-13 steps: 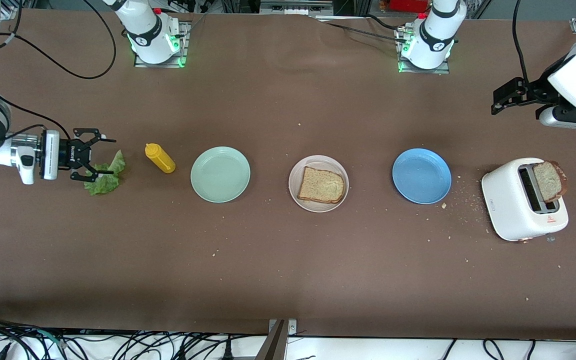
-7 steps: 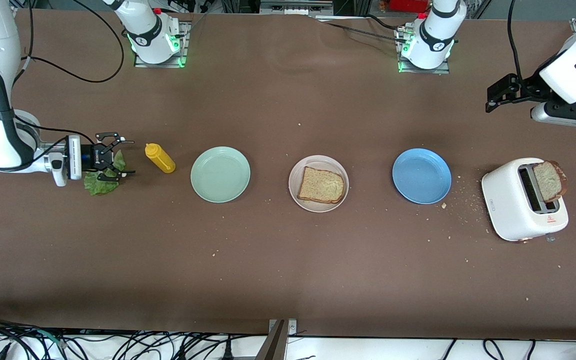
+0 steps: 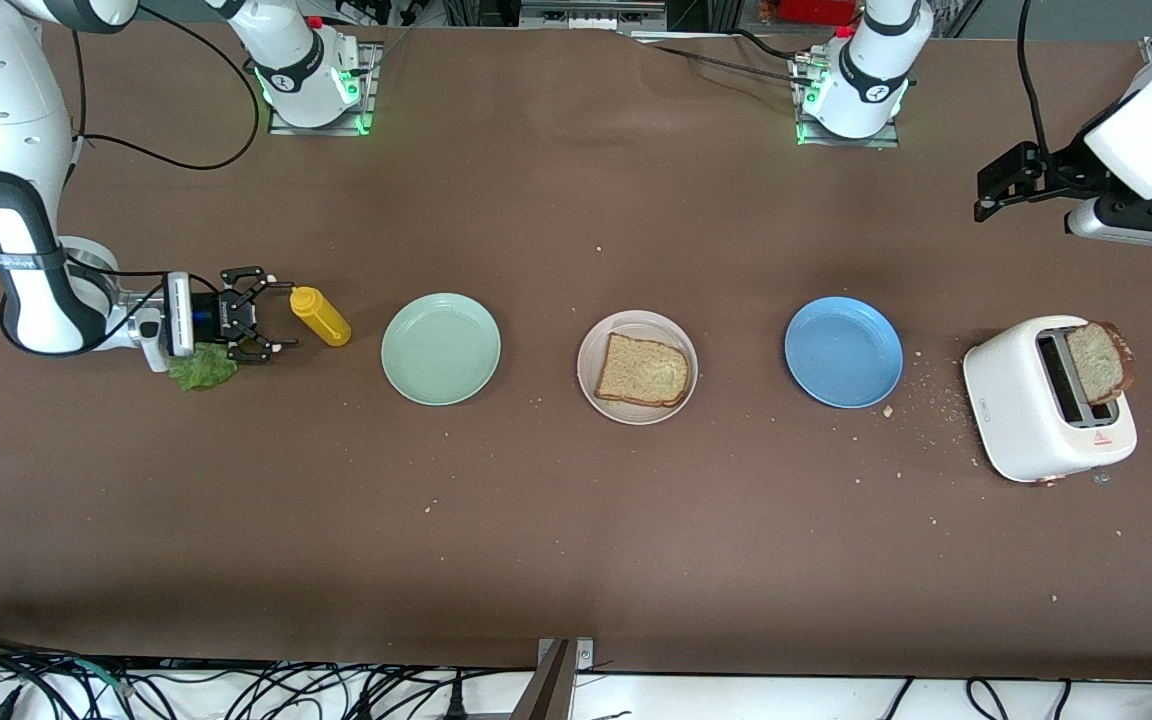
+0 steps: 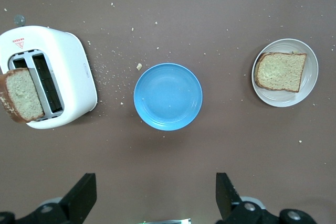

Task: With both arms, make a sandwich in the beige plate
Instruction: 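Grasp the yellow mustard bottle with the right gripper while the left gripper rises, then lift the mustard bottle and tilt it over the bread on the beige plate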

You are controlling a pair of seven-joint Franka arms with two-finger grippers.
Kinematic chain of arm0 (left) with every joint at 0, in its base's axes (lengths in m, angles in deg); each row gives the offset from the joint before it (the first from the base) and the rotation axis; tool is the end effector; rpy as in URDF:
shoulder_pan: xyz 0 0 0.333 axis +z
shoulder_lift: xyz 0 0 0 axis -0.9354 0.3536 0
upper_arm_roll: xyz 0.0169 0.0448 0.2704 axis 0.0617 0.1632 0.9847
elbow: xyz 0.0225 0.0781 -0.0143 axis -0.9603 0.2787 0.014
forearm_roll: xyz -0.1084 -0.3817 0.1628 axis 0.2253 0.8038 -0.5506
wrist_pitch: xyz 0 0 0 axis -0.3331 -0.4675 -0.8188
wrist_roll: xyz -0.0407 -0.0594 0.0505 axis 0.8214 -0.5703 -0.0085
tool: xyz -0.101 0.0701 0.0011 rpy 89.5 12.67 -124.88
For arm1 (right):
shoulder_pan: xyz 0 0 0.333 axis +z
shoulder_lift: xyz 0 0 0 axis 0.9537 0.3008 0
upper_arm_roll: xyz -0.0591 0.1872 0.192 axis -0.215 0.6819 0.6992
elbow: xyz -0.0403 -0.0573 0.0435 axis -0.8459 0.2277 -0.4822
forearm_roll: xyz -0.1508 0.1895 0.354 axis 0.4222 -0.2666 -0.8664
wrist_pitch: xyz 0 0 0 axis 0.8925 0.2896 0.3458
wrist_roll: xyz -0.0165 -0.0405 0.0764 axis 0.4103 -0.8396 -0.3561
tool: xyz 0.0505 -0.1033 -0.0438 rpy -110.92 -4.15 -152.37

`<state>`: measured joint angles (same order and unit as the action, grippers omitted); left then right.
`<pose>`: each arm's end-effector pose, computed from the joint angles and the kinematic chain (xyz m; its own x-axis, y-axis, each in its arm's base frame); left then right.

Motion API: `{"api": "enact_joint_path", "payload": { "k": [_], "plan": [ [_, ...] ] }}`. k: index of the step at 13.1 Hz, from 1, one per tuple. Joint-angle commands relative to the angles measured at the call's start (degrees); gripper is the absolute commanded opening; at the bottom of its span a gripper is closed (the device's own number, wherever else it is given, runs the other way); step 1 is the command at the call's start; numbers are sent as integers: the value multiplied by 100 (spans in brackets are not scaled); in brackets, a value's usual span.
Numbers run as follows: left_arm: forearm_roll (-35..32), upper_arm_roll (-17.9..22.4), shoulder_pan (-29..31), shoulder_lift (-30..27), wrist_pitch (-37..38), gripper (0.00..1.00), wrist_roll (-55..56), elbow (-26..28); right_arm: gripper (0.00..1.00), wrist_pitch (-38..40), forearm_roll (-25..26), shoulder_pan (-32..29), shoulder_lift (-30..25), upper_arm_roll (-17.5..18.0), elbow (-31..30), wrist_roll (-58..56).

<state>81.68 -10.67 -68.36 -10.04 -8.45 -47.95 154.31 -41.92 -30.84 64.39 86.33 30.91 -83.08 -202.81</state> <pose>0.5743 -0.0563 0.5771 0.9916 -0.0978 -0.0843 -0.0952 -0.9949 0.0342 0.4982 -0.0722 0.0456 0.2774 0.3285 0.9029 0.9453 0.0745 -0.3176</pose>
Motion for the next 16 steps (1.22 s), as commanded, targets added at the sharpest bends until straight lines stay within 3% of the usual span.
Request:
{"api": "enact_joint_path", "payload": {
  "k": [1,5,8,10,14,16],
  "plan": [
    [114,1,82,-62,16,100,43,-43,100,48,-260,-24,114,174,90,-322],
    [131,18,91,-80,139,100,35,-43,99,-22,-498,-24,299,315,152,-490],
    [272,80,91,-80,244,100,43,-43,52,-75,-551,-16,299,333,169,-666],
    [272,45,83,-80,324,100,61,-43,3,-119,-586,45,291,333,248,-719],
    [272,27,83,-80,552,100,52,-43,0,-294,-516,309,98,281,1055,-317],
    [263,27,83,-80,578,100,52,-43,0,-487,-167,432,-60,280,1476,280]
  ]
}}
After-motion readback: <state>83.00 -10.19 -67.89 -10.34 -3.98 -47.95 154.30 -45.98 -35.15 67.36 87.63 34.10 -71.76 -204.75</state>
